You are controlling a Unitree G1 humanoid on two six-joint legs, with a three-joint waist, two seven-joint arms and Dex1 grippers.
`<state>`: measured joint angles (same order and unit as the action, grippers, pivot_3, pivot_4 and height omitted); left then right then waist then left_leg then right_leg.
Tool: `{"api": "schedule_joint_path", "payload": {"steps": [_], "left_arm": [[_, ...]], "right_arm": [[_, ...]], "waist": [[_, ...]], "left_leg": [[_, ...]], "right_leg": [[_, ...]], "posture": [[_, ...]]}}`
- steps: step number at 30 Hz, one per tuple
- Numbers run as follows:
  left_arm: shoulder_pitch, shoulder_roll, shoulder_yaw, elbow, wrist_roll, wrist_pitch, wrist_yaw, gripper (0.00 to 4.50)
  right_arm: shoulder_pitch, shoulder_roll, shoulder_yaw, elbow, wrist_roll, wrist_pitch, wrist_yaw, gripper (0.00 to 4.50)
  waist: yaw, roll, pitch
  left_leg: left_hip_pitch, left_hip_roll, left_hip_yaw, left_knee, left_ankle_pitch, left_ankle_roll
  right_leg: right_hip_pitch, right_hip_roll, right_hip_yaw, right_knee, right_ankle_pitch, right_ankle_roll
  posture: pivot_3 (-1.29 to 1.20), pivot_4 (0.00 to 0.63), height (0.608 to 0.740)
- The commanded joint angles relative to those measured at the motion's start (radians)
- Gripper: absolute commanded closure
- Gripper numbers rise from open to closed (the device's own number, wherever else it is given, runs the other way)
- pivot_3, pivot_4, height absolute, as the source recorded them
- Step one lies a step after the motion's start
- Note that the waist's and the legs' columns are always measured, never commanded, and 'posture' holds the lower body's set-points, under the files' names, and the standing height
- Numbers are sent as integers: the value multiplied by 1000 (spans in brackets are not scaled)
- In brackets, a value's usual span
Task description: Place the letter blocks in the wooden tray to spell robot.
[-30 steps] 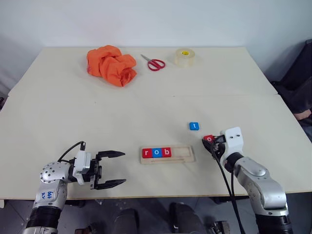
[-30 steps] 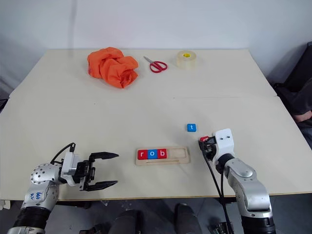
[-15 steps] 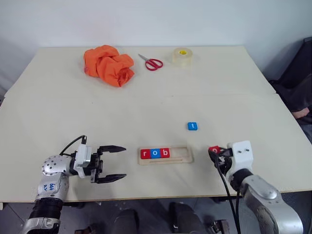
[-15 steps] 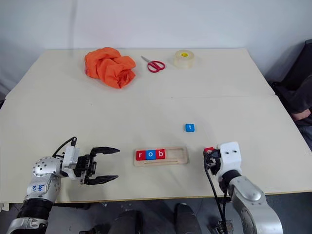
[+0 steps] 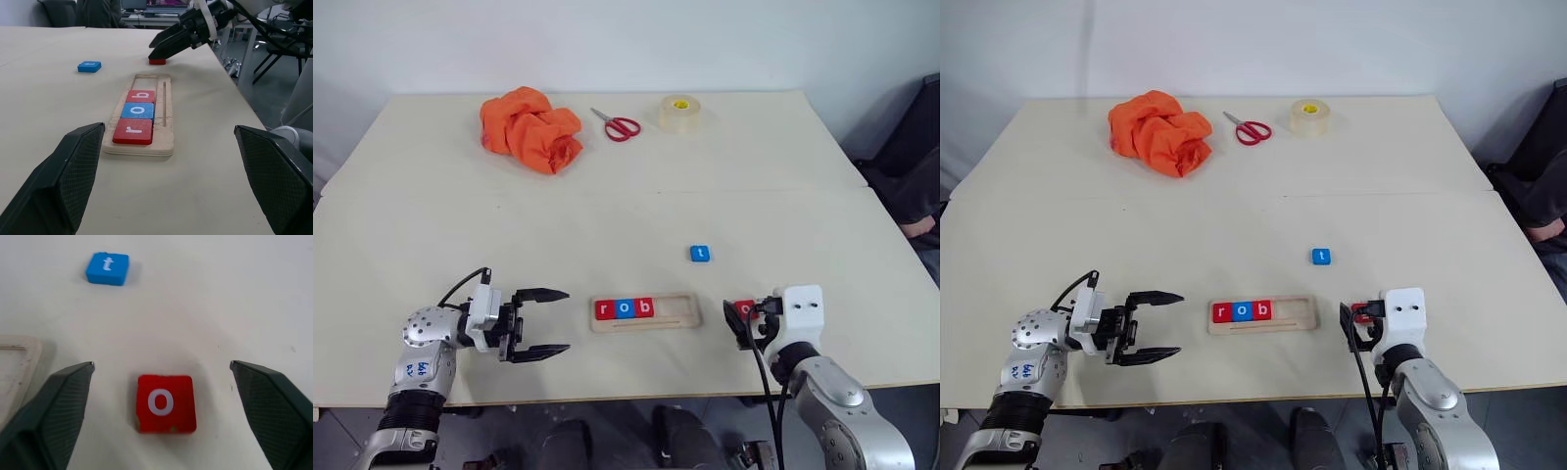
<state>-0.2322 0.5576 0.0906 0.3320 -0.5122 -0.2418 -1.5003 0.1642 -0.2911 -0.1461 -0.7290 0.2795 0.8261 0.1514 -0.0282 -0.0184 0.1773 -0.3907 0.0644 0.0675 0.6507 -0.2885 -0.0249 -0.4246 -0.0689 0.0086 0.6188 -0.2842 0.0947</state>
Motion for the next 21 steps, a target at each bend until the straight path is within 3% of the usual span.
{"api": "schedule_joint_path", "payload": {"steps": [1, 4, 8, 12, 16, 21], "left_arm": [[-1, -2, 5, 5, -11, -16, -38, 0], [-5, -8, 4, 10, -8, -21, -31, 0], [-12, -23, 0, 19, -4, -34, -23, 0], [-4, -31, 3, 17, -2, -43, -18, 0], [19, -28, 14, 6, -4, -52, -12, 0], [49, -23, 28, -17, -6, -60, 2, 0]], "right_arm": [[-44, -174, -31, -7, 44, 1, 170, 31], [-88, -296, -41, 53, 70, -13, 278, 31], [-178, -534, 13, 224, 54, -133, 539, 31], [-280, -666, 86, 389, 37, -256, 741, 31], [-379, -746, 181, 554, -20, -397, 916, 31], [-483, -742, 278, 700, -99, -516, 1027, 31]], "waist": [[0, 0, 0], [0, 0, 0], [1, 0, 1], [0, -1, 1], [1, 0, 1], [1, 0, 1]], "left_leg": [[0, 0, 0, 0, 0, 0], [0, 0, 1, 1, 0, 0], [0, 0, 1, 0, 0, 0], [0, 0, 0, 0, 0, 0], [0, 1, 1, 0, 0, 0], [0, 1, 1, 0, 0, 0]], "right_leg": [[0, 0, 0, 0, 0, 0], [0, 0, 1, -1, 0, -1], [0, 1, 1, -1, 0, 0], [0, 2, 0, -1, 0, 1], [0, 3, 1, -1, 0, 2], [-1, 3, 1, -1, 0, 2]], "posture": [[0, 150, 740], [0, 150, 740], [0, 150, 740], [0, 150, 740], [0, 150, 740], [0, 150, 740]]}}
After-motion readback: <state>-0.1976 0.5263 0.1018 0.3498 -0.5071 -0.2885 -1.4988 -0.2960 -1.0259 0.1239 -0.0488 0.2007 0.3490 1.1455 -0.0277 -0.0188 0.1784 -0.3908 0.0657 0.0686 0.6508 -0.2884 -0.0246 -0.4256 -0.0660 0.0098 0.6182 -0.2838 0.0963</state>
